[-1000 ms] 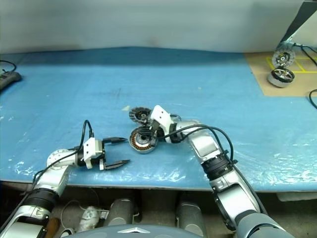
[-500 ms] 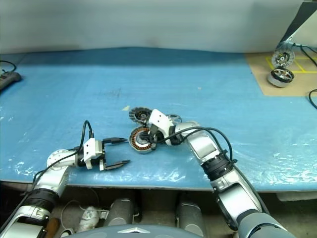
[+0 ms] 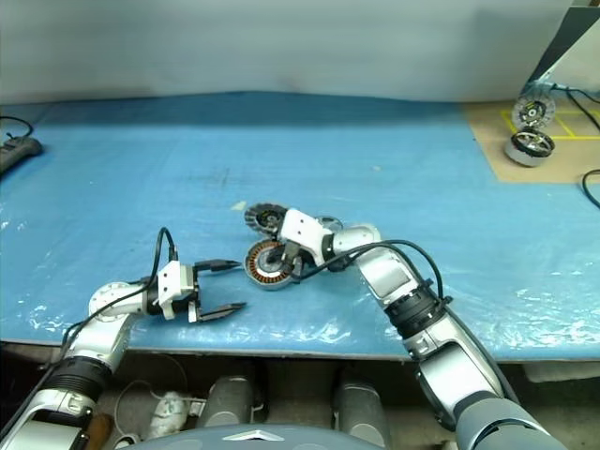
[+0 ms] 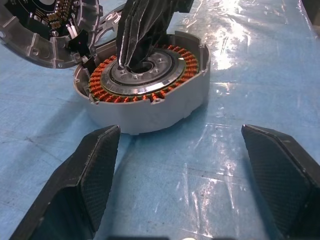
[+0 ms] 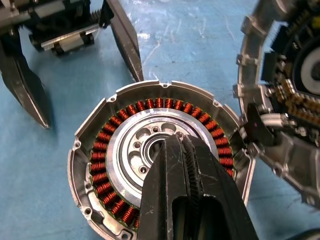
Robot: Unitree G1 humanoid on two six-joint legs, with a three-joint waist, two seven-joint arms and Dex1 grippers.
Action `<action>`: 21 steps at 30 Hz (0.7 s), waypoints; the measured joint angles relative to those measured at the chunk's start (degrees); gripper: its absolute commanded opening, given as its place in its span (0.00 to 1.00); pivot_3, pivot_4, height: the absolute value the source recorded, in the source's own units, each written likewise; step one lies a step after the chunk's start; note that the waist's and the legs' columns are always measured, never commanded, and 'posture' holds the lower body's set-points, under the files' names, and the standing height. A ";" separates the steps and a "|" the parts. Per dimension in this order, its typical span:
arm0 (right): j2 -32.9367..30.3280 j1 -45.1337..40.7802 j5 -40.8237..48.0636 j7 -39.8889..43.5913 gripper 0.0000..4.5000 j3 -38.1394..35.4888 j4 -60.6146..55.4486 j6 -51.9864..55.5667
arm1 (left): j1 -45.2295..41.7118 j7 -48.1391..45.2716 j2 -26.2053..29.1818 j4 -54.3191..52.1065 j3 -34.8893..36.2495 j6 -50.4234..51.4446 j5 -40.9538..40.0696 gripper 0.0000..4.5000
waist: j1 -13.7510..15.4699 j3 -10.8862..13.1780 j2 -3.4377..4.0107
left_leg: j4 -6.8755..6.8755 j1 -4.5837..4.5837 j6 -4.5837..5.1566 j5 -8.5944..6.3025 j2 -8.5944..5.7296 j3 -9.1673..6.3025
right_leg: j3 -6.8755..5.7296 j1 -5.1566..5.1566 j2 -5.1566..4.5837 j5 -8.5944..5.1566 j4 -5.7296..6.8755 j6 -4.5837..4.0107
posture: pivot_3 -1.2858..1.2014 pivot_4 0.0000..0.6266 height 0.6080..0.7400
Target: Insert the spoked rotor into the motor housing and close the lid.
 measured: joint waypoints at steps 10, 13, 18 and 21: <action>-6.34 4.61 11.47 -1.54 0.01 -12.75 -17.66 14.85 | -3.12 7.40 -2.64 -13.23 -0.35 16.53 -3.06 0.92 | 0.77 0.02 -0.01 | 0.04 -0.41 0.01 0.01 -0.03 -0.01 | -0.06 -0.29 -0.04 0.01 -0.05 -0.01 | 0.52 0.24 1.00; -11.25 5.58 11.76 -2.78 0.05 -14.56 -21.94 15.96 | -4.54 10.27 -4.10 -20.81 -2.02 22.54 -3.37 0.92 | 0.91 0.03 0.00 | 0.04 -0.29 0.00 0.01 -0.02 0.00 | -0.04 -0.23 -0.02 0.01 -0.04 0.00 | 0.52 0.24 1.00; -18.07 6.02 6.88 -5.11 0.37 -15.21 -19.11 11.82 | -3.36 9.70 -4.06 -20.07 -2.15 23.66 -3.43 0.92 | -0.15 0.03 0.01 | -0.06 -0.25 -0.02 0.02 -0.03 0.00 | -0.02 -0.26 0.02 0.00 -0.09 0.01 | 0.52 0.24 1.00; -19.50 5.16 5.42 -4.40 0.60 -13.96 -17.39 10.52 | -3.25 8.02 -3.86 -13.77 -2.16 19.60 -2.21 0.92 | -0.22 0.03 0.01 | -0.08 -0.30 0.00 0.02 -0.03 -0.01 | -0.03 -0.28 0.03 0.00 -0.13 0.01 | 0.52 0.24 1.00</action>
